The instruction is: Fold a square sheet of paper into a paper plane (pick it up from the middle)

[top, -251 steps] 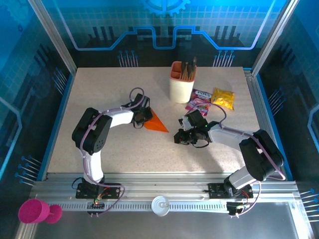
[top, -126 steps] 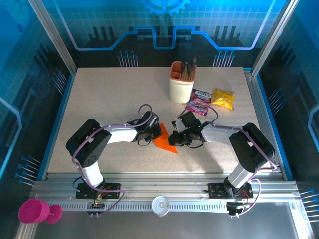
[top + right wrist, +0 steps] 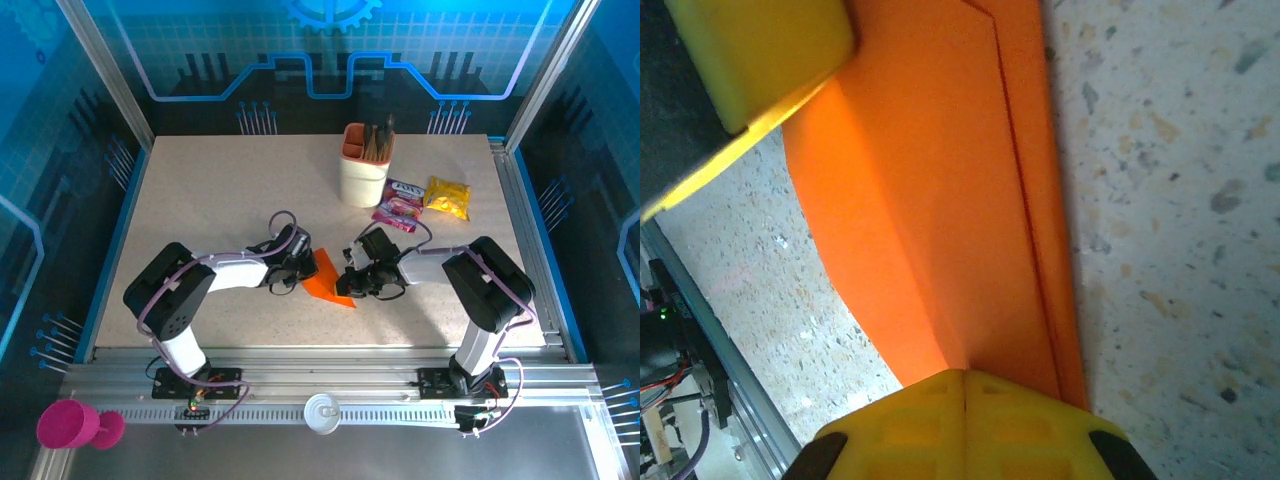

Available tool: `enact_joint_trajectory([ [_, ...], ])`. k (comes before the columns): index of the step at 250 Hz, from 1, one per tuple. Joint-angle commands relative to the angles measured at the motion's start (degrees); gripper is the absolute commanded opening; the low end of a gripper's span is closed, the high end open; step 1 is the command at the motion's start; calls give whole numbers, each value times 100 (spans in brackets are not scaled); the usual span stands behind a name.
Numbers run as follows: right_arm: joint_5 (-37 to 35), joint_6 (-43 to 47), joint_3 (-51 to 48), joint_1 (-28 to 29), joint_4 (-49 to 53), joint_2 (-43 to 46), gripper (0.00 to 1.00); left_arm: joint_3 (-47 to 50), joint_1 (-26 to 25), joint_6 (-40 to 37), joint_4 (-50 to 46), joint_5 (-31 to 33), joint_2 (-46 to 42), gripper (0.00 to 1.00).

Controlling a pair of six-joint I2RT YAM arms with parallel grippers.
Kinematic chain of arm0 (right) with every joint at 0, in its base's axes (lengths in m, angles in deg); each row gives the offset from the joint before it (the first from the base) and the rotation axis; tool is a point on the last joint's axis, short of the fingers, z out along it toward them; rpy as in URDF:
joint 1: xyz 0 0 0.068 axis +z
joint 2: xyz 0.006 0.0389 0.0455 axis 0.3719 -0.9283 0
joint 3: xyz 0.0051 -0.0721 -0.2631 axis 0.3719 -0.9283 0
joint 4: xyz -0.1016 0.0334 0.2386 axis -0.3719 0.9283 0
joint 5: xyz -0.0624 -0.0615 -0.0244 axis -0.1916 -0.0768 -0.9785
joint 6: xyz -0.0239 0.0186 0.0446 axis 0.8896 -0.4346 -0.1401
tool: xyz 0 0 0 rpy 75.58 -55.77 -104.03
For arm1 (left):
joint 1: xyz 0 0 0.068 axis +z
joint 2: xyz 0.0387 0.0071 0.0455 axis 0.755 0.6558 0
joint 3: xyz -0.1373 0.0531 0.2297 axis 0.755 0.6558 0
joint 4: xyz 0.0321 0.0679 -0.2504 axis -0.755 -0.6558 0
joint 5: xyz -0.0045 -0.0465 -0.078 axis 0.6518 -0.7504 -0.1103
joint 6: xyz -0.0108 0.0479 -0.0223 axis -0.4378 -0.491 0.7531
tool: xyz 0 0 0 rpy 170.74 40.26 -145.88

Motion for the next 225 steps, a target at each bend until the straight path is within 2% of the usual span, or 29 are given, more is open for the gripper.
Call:
enact_joint_trajectory([
  [1,-603,-76,-349,-76,429,-370,0,211,291,173,-167,197,-71,7],
  [91,-823,-106,-403,-76,633,-603,0,307,956,561,-85,197,178,7],
  [225,-857,-116,-473,-99,577,-896,0,-23,1627,864,-1103,612,213,6],
])
